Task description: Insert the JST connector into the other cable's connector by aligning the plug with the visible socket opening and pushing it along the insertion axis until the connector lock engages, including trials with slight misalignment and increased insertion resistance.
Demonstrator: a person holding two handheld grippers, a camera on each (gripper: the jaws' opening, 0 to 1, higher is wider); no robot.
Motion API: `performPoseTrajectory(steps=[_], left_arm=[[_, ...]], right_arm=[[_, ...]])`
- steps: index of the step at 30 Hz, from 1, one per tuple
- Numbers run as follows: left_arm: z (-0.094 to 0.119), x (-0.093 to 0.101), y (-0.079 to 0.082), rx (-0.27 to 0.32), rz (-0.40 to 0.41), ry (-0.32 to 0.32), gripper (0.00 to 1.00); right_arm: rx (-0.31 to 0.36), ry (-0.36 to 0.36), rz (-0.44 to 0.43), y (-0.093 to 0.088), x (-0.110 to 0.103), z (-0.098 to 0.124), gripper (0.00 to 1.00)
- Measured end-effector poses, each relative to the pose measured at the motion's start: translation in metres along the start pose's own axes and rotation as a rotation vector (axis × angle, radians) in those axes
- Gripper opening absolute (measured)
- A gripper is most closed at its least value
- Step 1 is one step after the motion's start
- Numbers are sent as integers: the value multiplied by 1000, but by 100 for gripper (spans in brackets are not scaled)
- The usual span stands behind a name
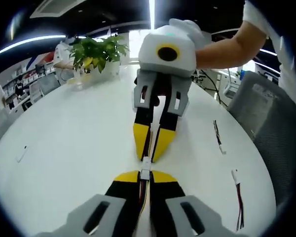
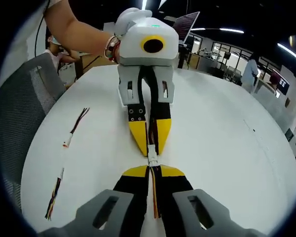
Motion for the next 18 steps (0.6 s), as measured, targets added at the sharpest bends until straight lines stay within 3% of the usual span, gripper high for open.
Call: performPoseTrajectory(steps=[4, 18], left_arm=[[1, -3, 0, 1, 6, 11, 5], [0, -2, 0, 6, 22, 18, 4]], right_arm=[[3, 0, 8, 1, 0, 0, 4], [3, 0, 25, 1, -1, -1, 5]])
Point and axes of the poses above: the point that each gripper's makers call its tool centre point, and the gripper's own axes: z roughly backward along the fingers, x roughly to its right, y roughly out of its top, the point moved 7 cm from there along z, roughly backward along the fingers, and after that the axes turned 13 degrees about -y, right-handed, at the moved point
